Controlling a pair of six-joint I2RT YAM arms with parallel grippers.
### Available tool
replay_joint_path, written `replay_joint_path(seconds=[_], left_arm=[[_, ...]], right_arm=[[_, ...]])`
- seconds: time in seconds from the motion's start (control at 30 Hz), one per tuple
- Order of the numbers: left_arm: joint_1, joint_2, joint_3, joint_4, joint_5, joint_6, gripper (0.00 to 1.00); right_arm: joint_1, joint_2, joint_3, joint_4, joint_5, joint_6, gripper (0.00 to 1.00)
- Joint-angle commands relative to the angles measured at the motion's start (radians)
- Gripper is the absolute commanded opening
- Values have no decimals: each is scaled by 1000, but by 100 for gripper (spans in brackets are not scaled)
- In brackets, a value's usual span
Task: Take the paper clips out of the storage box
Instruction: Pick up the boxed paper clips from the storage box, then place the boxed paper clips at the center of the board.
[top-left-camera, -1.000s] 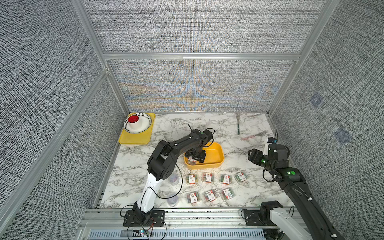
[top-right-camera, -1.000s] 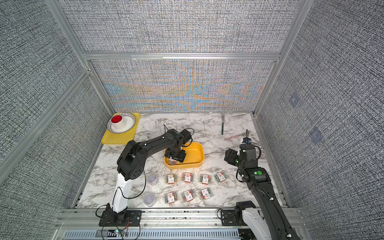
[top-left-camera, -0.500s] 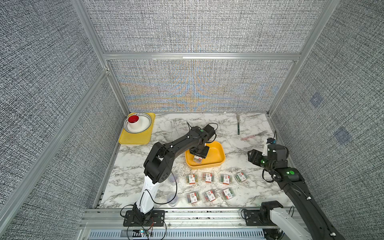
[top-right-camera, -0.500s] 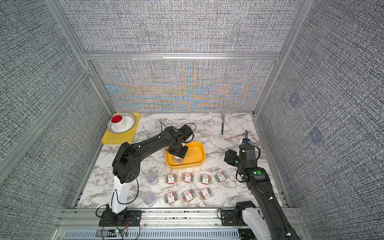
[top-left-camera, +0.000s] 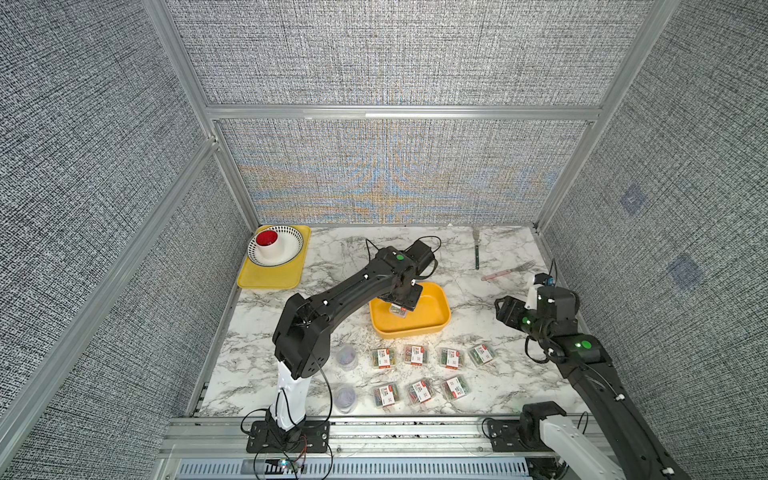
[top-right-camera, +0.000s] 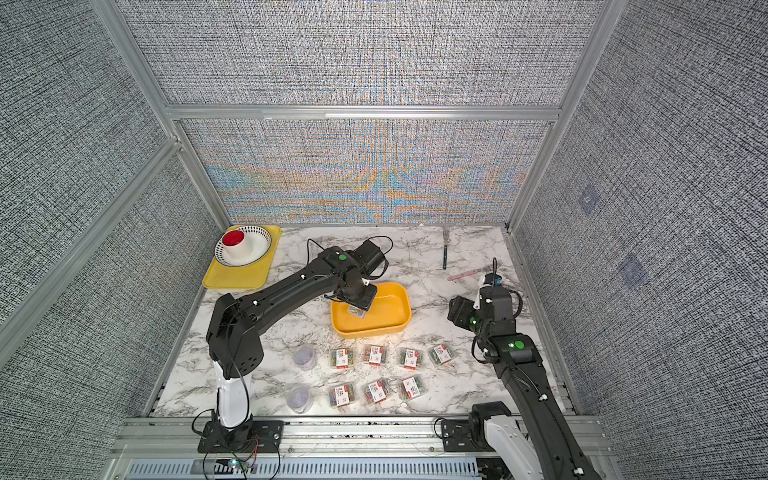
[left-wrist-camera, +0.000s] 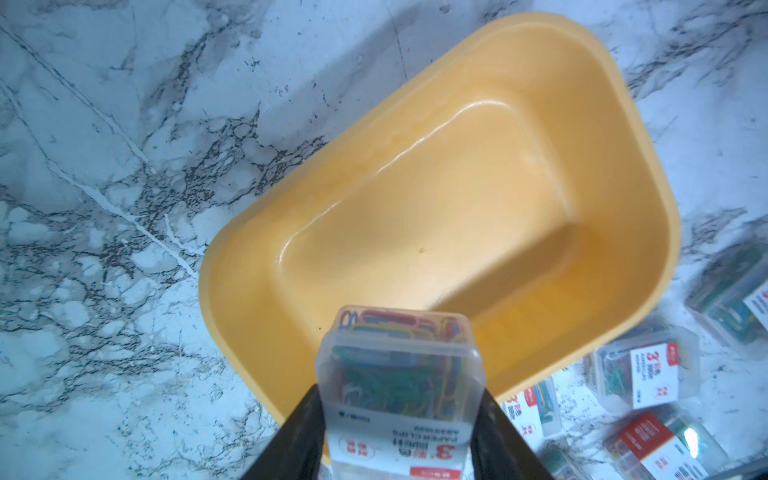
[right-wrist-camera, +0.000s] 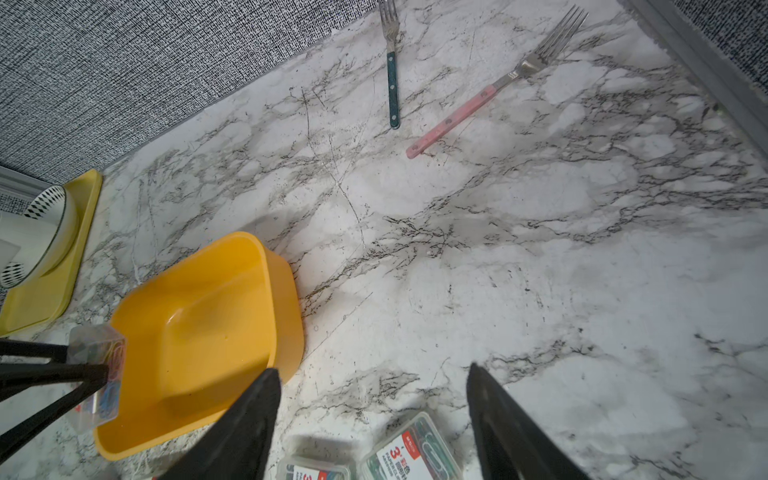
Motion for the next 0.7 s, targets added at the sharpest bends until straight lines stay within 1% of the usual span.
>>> replay_joint_path(seconds=[0.0,0.07,0.13,0.17,0.23,0.33,0.43,0.67], left_arm=[[-38,-15,32,-11,-11,12,54],[-87,1,60,-9,4,11,54],[-153,18,95,-14,-3,6,54],[-177,48,107,-16,-2,1,54],[-229,87,135,-17,6,-14,54],[-294,135,174,-13,26,-30,54],[-359,187,235,-19,41,-33,54],[-489,294,390,-19,108,-51,54]], right_arm=[[-1,-4,44,-31,6,-11,74],[-1,-3,120,-72,29,-33,74],[-1,1,222,-136,80,-66,74],[-1,-1,267,-162,111,-83,74],[-1,-13,367,-211,214,-111,74],[-1,-54,471,-231,353,-133,74],[-2,-117,518,-205,452,-132,74],[-1,-184,542,-146,553,-113,73]])
